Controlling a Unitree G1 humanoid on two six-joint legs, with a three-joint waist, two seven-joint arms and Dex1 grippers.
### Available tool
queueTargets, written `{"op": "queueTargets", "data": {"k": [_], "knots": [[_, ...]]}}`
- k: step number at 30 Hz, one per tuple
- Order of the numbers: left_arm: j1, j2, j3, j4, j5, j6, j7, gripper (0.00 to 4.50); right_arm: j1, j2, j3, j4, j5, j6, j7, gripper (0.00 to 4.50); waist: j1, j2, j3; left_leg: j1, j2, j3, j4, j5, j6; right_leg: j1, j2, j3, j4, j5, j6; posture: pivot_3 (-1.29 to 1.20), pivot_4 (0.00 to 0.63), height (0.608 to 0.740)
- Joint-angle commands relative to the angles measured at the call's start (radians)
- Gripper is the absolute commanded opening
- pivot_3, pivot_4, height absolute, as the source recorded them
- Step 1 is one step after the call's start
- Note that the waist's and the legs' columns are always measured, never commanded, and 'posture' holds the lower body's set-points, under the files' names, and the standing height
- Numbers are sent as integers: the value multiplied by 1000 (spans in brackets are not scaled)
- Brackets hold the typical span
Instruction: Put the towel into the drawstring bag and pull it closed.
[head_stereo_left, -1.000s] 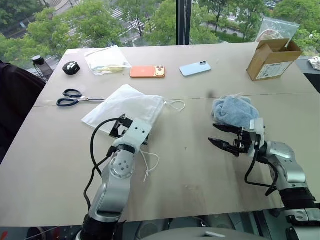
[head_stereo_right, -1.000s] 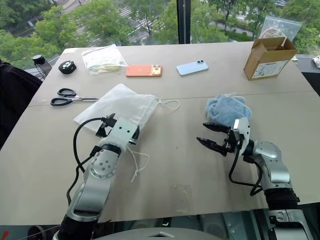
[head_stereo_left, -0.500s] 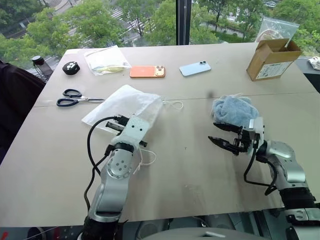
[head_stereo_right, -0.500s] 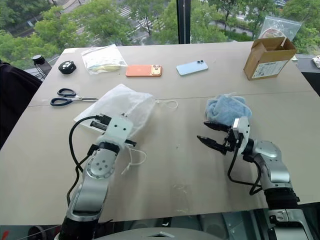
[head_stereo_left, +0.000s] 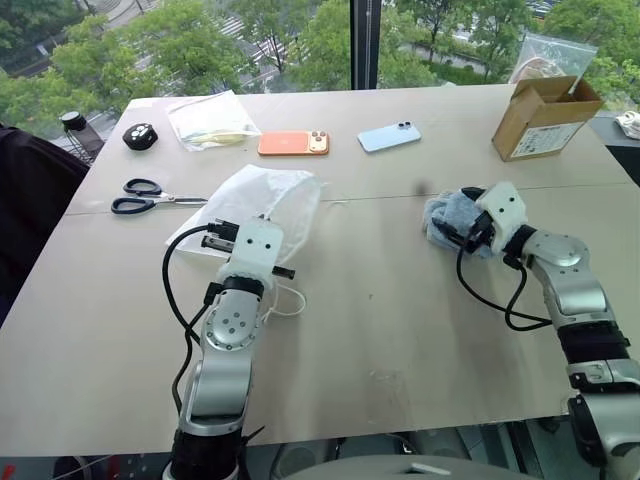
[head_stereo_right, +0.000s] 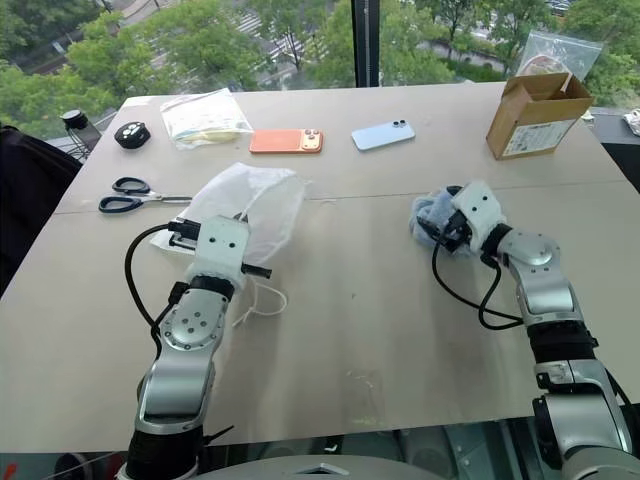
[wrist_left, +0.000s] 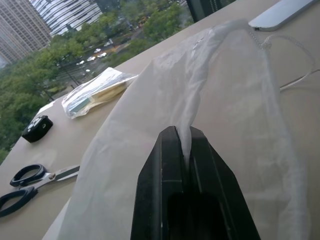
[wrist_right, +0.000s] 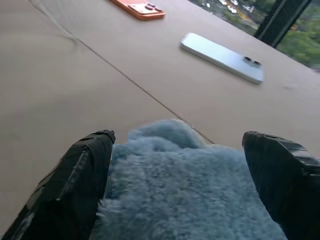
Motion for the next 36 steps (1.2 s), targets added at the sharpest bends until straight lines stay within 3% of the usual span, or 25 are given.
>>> {"op": "queueTargets", "data": {"k": [1,9,17,20,24,29,32,36], "knots": [[3,0,-3,-53,6,-3,-4,0,-6,-15,0,5,-4,56,1,4489,0,0,0,0,0,0,0,0,0,0,0,0,0,0,0,0,150,734],[-4,8,-11,-56,13,12,-19,0,-58,-7,-33,128,-34,353,-173,4489,1,0,-1,1,0,0,1,0,0,1,0,1,1,0,0,0,150,734],[-11,17,-4,-56,7,22,-33,0,-48,6,-9,88,16,735,-181,4489,10,-5,-5,3,-1,-4,6,-1,2,8,-1,-3,0,1,1,0,150,734],[-13,13,3,-59,-2,25,-36,0,-37,4,3,62,23,792,-180,3697,16,-7,-7,3,-1,-6,6,-1,2,9,-1,-6,-1,1,0,0,150,734],[-26,6,17,-58,-18,29,-43,0,-30,6,7,37,31,828,-181,1859,18,-11,-12,3,-1,-7,6,-2,2,10,-2,-7,-1,1,0,0,150,734],[-55,-10,39,-61,-91,34,-78,0,-27,12,-1,16,44,840,-184,32,18,-12,-13,4,-1,-8,6,-2,2,11,-2,-8,-2,0,0,0,150,734],[-84,-17,50,-52,-135,34,-96,0,-31,34,-16,-24,85,805,-150,1,17,-12,-13,4,-1,-8,6,-2,2,11,-2,-9,-2,0,0,0,150,734],[-136,-21,59,-36,-215,43,-140,0,-76,111,-120,-188,296,827,-28,1,-4,-10,-12,2,-1,-9,5,-1,0,9,-1,-10,-2,0,0,0,150,734]]}}
